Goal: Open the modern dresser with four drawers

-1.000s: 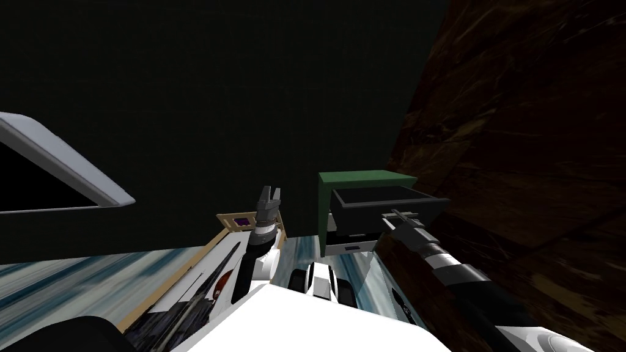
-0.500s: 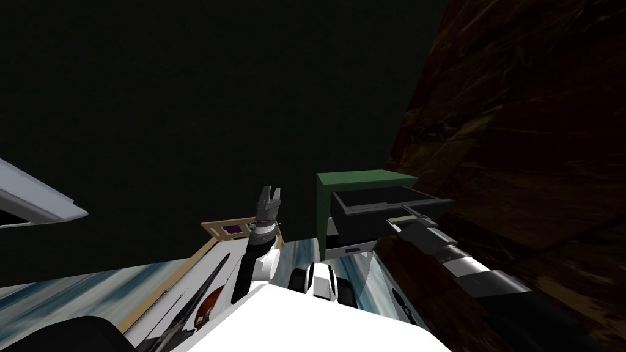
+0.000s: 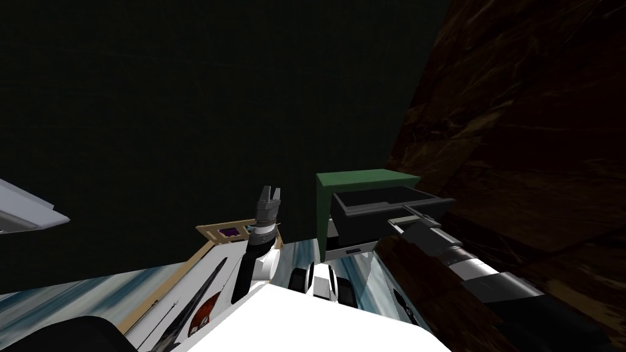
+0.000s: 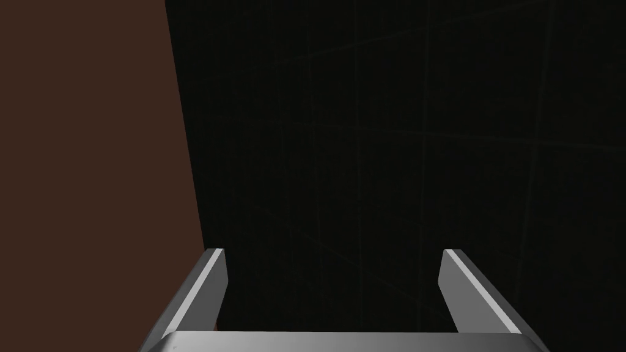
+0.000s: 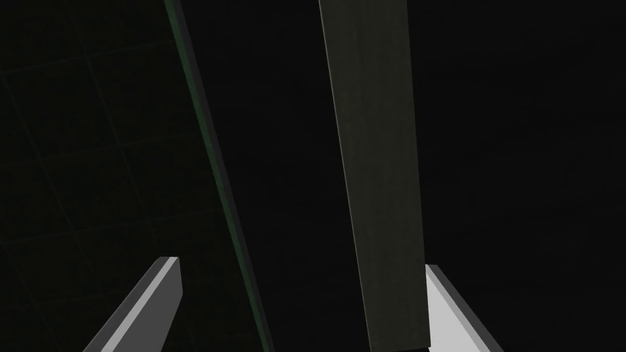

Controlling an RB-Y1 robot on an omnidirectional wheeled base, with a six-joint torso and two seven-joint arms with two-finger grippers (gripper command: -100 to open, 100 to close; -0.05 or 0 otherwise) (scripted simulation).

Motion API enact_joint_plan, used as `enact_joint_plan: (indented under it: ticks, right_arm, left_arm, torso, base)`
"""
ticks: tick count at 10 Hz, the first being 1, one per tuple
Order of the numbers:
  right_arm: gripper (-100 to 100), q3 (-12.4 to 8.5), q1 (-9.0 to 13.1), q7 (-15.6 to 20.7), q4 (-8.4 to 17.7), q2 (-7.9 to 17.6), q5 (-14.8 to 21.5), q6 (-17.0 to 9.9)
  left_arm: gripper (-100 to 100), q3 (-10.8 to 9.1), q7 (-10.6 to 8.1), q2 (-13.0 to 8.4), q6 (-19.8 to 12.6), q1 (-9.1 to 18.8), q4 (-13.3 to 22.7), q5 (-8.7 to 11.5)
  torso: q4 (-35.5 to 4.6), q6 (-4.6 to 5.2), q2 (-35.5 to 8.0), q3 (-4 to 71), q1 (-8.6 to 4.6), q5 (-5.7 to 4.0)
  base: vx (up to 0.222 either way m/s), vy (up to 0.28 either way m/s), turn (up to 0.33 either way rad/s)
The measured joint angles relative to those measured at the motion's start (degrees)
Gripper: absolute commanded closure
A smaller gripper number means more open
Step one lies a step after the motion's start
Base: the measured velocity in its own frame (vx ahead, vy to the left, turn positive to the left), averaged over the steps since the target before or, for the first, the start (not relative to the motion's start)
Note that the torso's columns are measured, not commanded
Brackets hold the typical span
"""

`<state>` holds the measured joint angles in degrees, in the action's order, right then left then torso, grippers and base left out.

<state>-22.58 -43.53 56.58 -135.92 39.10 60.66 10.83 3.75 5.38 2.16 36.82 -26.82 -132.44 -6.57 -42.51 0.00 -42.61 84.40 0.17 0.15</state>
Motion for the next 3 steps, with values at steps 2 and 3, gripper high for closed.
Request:
enact_joint_plan:
  ticks: [2, 3]
  right_arm:
    - [0, 0.09, -0.15, 0.03, 0.2, 0.0, 0.05, 0.04]
    - [0, 0.12, -0.2, 0.04, 0.27, 0.01, 0.06, 0.05]
  left_arm:
    - [0, 0.0, 0.0, 0.0, 0.0, 0.0, 0.0, 0.0]
    - [0, 0.0, 0.0, 0.0, 0.0, 0.0, 0.0, 0.0]
  torso:
    - [0.1, -0.01, 0.2, 0.12, -0.02, -0.04]
    - [0.14, -0.01, 0.24, 0.14, -0.05, -0.07]
  base:
    - [0.0, 0.0, 0.0]
    - [0.0, 0.0, 0.0]
